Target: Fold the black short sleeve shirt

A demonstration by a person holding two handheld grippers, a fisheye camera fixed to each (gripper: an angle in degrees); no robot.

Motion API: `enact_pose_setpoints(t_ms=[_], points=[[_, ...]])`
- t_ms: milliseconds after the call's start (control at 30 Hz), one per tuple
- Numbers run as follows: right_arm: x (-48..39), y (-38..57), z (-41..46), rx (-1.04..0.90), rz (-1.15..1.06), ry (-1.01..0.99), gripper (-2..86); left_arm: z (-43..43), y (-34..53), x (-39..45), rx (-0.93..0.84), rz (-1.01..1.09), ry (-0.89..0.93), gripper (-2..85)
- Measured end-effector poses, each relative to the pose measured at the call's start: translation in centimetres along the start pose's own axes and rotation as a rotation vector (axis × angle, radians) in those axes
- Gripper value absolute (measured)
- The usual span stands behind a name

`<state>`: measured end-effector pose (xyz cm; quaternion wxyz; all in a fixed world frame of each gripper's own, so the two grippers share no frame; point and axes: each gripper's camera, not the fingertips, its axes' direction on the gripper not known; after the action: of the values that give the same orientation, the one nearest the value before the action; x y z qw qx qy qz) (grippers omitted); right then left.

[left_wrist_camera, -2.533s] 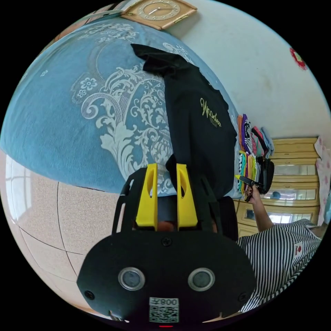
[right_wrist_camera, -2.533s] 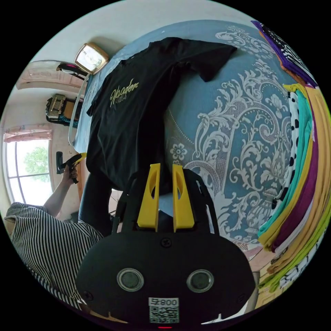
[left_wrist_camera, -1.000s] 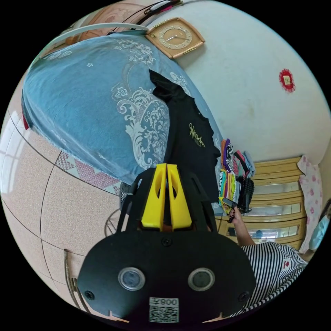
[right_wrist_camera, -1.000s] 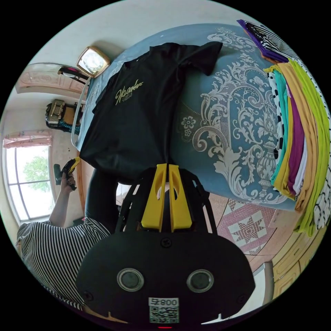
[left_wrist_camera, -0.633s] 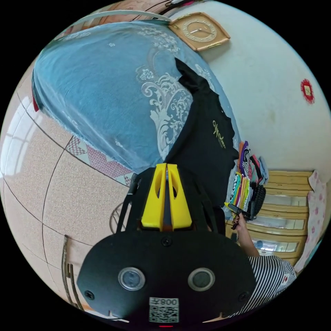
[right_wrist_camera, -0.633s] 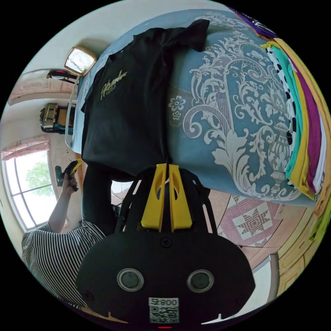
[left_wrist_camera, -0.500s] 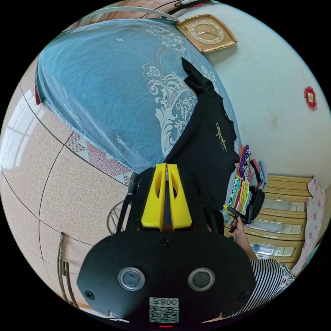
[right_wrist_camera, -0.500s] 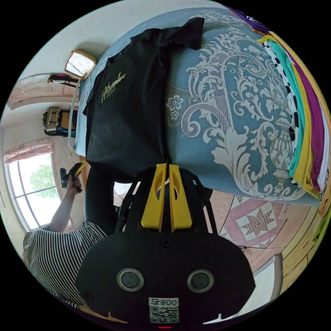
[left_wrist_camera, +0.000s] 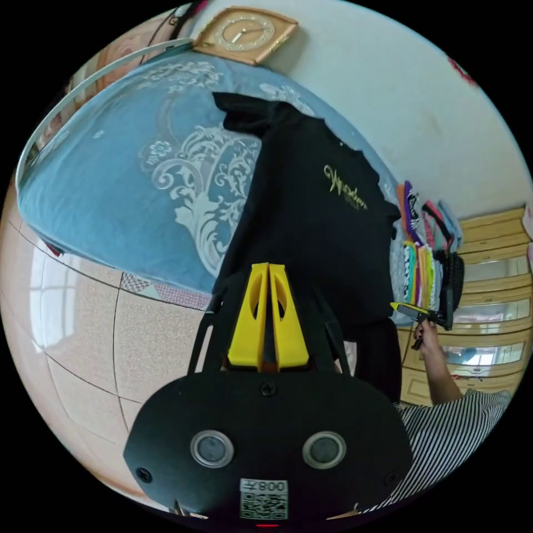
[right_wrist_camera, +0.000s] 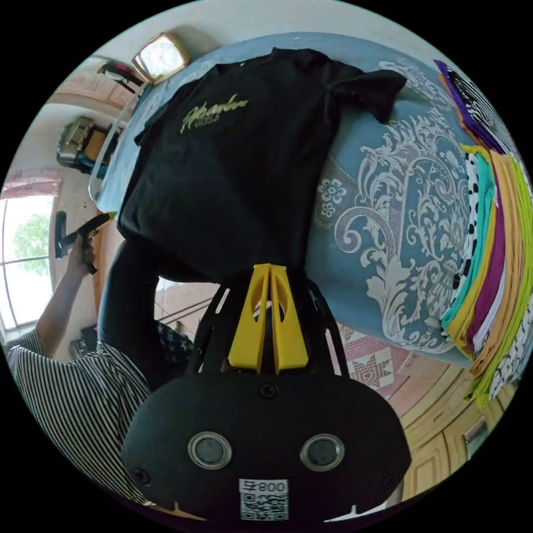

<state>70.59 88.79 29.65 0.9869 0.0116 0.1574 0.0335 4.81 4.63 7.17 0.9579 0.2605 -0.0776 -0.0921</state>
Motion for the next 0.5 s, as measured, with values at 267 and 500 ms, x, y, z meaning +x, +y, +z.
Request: enact_pose_setpoints(t_ms=[267,500], points=[[-4.1,0.8,1.3,0.122,-0.062,0.205,0.2,8.2,-3.6,2.5,-0.016,-0.003,0.045,0.2],[-2.1,1.4,1.9,0.199,-0.013,0.078,0.1,12.8,-5.1,2.3,0.159,-0.275,0.315,0.2]])
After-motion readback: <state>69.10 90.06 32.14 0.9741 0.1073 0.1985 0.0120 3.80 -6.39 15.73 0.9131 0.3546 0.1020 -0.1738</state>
